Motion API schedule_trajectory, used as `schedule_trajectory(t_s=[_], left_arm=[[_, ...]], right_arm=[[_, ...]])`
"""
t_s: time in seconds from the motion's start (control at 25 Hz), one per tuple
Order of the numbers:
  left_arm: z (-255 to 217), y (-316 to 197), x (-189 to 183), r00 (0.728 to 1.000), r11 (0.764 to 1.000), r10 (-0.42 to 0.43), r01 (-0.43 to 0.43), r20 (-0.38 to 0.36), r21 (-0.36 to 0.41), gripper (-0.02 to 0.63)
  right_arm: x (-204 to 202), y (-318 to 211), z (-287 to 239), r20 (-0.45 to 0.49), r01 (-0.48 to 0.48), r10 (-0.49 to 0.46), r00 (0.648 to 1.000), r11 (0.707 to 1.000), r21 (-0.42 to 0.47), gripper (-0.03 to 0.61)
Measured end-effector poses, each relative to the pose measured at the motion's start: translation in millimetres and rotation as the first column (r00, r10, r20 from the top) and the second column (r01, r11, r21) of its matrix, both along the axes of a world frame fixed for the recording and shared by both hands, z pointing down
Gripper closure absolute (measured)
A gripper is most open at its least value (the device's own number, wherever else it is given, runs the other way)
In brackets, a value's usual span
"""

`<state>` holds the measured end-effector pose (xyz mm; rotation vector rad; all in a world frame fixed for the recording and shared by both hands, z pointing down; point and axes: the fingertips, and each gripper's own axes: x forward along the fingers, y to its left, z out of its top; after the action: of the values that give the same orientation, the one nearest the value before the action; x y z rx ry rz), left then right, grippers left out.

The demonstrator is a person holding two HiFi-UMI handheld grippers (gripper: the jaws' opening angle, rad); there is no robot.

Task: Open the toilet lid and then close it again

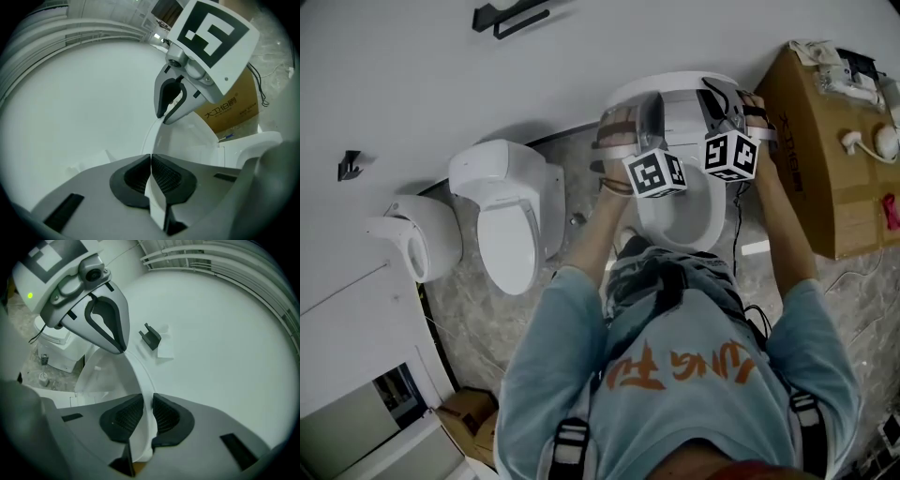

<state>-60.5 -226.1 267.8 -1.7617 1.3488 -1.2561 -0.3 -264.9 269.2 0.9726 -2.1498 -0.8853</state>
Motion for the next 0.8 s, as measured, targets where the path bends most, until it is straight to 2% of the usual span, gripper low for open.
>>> schedule_trajectory(t_s=[0.32,0.52,0.8], left_arm=[[-4.2,-82.2,-20.4,0.985,0.996,-0.082,0.076,-0.154,-0.045,0.581],[-3.1,-123.9,-33.0,0.982,0.993,-0.11,0.102,-0.154,-0.063,0.581],[3.6,-152.8,-36.4,0.966,0.982,-0.156,0.129,-0.209,-0.137,0.581]], right_arm=[[-17.7,-79.4,-2.7,-0.007,-0.003,0.003,1.0,0.998,-0.056,0.512],[-29.8,-120.7,-1.0,0.002,-0.02,0.021,1.0,0.994,-0.11,0.512],[-33.0,-150.0,4.2,-0.017,-0.051,0.049,0.999,0.986,-0.156,0.511]])
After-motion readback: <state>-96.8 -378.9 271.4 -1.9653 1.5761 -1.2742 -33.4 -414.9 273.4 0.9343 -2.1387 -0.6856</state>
